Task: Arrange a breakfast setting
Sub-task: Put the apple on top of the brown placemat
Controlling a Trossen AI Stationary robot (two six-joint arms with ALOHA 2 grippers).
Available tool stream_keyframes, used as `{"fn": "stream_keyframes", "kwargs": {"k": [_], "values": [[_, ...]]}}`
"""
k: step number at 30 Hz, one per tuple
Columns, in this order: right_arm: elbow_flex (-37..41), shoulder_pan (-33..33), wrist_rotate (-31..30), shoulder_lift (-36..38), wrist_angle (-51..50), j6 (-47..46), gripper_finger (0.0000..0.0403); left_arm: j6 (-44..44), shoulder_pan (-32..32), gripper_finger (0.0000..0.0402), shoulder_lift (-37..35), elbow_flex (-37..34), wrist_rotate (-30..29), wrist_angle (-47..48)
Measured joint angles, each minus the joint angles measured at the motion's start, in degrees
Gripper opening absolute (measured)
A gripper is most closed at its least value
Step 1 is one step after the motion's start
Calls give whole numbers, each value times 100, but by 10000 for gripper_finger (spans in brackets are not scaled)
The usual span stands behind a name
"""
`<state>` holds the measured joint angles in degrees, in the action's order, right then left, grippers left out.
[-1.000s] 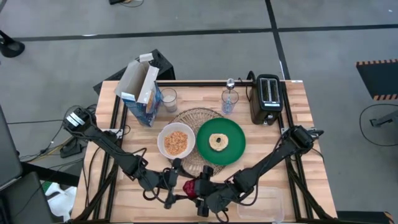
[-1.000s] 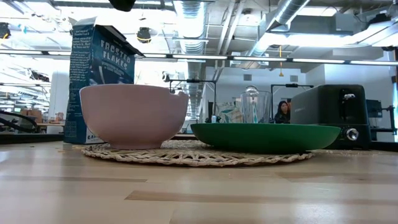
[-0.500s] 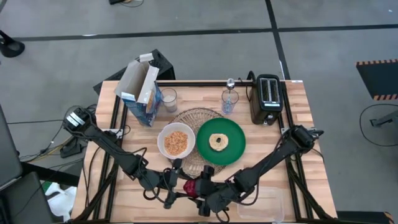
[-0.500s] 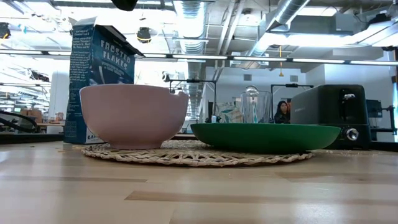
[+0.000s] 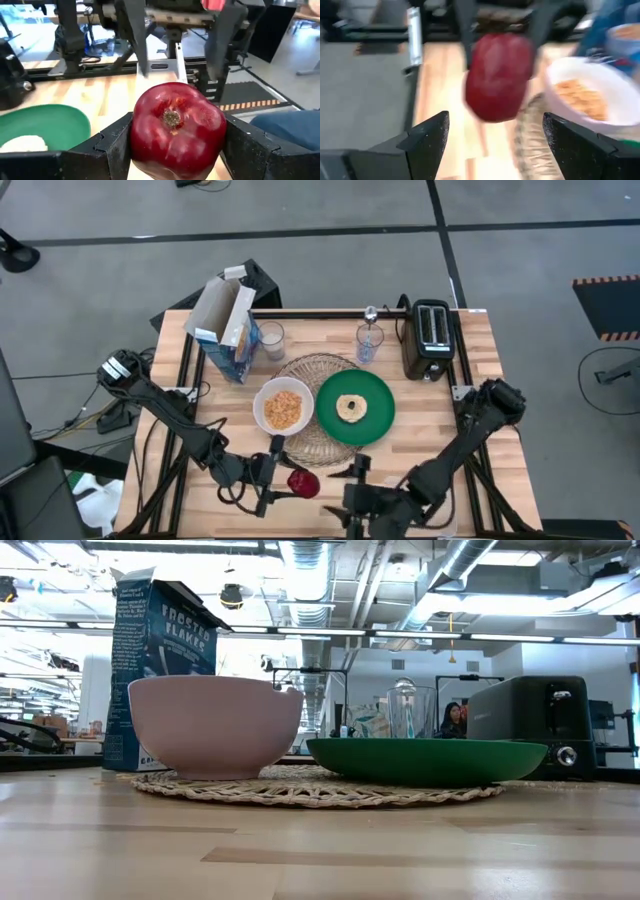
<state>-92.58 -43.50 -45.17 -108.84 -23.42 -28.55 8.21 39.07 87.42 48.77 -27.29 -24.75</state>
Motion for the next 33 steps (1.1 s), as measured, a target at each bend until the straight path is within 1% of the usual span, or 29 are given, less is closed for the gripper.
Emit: {"fn": "stream_keyframes", "kwargs": {"k": [3, 6, 10, 13, 15, 18, 21, 23, 26, 29, 33], "values": [[0, -219, -739, 0, -276, -304, 349, -67, -48, 234, 7, -426, 91, -901], [140, -384, -1257, 0, -440, -711, 349, -100, -181, 234, 7, -946, 405, -2145], [532, -424, -1710, -9, -375, -1156, 349, 85, -395, 234, 4, -1605, 937, -3829], [904, -368, -1853, -9, 206, -1204, 349, 155, -442, 234, 2, -1926, 1057, -4695], [1168, -306, -1841, -11, 846, -893, 349, 195, -442, 234, 2, -2013, 1052, -4984], [1466, -180, -1814, -15, 2029, -68, 349, 266, -426, 234, 2, -2017, 1058, -5180], [1545, -17, -1802, -18, 3026, 927, 349, 430, -422, 243, 2, -2017, 1040, -5224], [1543, 89, -1685, -13, 3666, 1560, 349, 557, -422, 246, 2, -2017, 961, -5263], [1543, 234, -1036, -10, 4328, 2481, 349, 772, -422, 245, 2, -2017, 731, -5287], [1543, 331, -675, -15, 4859, 3119, 350, 900, -424, 241, 2, -2017, 604, -5284], [1541, 434, -13, -7, 4875, 3676, 354, 975, -413, 241, 2, -2017, 586, -5269]]}}
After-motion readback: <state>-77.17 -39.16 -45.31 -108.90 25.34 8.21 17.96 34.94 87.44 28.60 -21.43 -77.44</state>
